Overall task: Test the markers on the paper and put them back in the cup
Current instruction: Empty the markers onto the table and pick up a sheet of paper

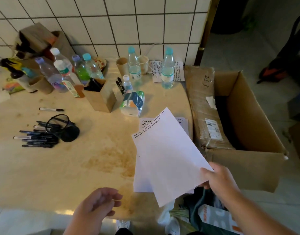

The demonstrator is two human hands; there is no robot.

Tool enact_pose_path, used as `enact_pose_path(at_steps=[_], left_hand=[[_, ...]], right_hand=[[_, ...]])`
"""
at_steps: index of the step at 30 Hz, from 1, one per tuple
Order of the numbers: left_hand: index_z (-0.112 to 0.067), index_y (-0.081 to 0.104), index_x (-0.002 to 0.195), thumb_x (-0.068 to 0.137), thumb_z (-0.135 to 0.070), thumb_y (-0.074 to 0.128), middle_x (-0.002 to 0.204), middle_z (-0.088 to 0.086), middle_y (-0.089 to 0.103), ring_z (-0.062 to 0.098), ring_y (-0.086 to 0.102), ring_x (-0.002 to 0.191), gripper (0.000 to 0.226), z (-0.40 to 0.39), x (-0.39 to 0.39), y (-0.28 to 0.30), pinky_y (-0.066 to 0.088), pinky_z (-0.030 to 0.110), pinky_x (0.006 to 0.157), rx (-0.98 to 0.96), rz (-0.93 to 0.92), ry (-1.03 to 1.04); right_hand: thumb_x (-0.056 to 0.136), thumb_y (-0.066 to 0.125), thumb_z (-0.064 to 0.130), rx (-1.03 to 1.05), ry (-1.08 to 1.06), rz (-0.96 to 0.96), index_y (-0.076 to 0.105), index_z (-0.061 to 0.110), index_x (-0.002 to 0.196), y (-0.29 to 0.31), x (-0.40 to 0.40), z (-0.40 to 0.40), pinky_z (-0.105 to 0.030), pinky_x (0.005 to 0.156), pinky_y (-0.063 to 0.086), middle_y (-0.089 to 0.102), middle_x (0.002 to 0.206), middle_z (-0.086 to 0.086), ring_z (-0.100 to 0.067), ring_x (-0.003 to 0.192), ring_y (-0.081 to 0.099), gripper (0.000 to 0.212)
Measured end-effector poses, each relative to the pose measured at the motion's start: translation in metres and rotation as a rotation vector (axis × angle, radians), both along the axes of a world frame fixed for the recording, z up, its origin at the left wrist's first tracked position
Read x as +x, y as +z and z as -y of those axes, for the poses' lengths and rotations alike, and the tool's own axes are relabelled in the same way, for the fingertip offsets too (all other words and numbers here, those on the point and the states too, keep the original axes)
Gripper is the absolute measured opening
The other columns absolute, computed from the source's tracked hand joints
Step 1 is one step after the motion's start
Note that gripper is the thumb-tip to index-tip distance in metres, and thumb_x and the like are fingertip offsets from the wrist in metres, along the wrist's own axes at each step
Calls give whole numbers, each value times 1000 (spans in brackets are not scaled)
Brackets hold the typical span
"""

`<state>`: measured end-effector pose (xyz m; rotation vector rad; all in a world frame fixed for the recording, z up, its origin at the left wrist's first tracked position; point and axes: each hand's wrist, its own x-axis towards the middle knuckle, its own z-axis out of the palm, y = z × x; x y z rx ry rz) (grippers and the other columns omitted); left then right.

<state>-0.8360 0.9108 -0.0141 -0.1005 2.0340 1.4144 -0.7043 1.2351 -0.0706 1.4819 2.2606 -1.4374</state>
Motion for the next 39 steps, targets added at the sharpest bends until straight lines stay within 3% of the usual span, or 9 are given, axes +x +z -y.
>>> enact_pose_path(at_steps=[3,6,9,12,16,22,28,39], left_hand=[[2,69,96,90,18,52,89,15,77,28,74,82,23,10,-16,-1,54,42,73,6,10,-2],[3,68,96,90,18,52,90,16,77,29,74,82,23,26,-41,-5,52,42,72,19,26,-18],[2,68,97,91,17,51,90,14,78,25,74,81,23,48,-77,-10,52,40,72,18,45,-67],[-1,68,96,91,17,52,89,11,78,23,74,82,25,77,-118,-17,52,38,72,2,53,-116],[-6,70,94,88,17,54,89,6,79,26,73,88,29,120,-169,-26,52,38,75,-41,52,-195],[-7,70,94,88,15,54,90,4,78,19,74,84,29,173,-212,-24,54,38,76,-90,41,-209],[-7,70,95,89,15,54,91,5,78,21,74,85,28,188,-220,-18,55,39,76,-75,5,-160],[-11,71,97,89,11,58,92,3,79,19,74,84,26,229,-224,-4,54,45,80,-115,0,-95]], right_hand=[[96,59,17,-71,-89,-66,71,14,85,8,-3,17,-35,55,47,73,71,-18,-26,56,66,17],[98,60,16,-205,-212,-128,73,17,91,9,-20,44,-40,57,50,73,80,-18,-28,60,64,15],[96,55,-4,-391,-336,-227,72,9,97,10,-48,78,-39,54,48,72,95,-19,-37,74,61,22],[84,52,-20,-458,-400,-268,72,-1,97,14,-80,120,-35,49,46,73,85,-22,-38,72,61,31],[74,55,-23,-461,-458,-306,72,2,92,10,-120,175,-31,46,49,72,68,-19,-32,57,60,36],[79,48,-25,-527,-493,-338,69,-3,94,1,-160,234,-27,43,45,70,68,-15,-26,57,59,34],[82,48,-23,-559,-495,-340,72,0,96,2,-171,252,-31,51,45,68,70,-17,-30,64,57,36],[83,50,-23,-673,-435,-392,69,-2,103,-4,-201,282,-32,47,47,68,82,-21,-29,67,58,35]])
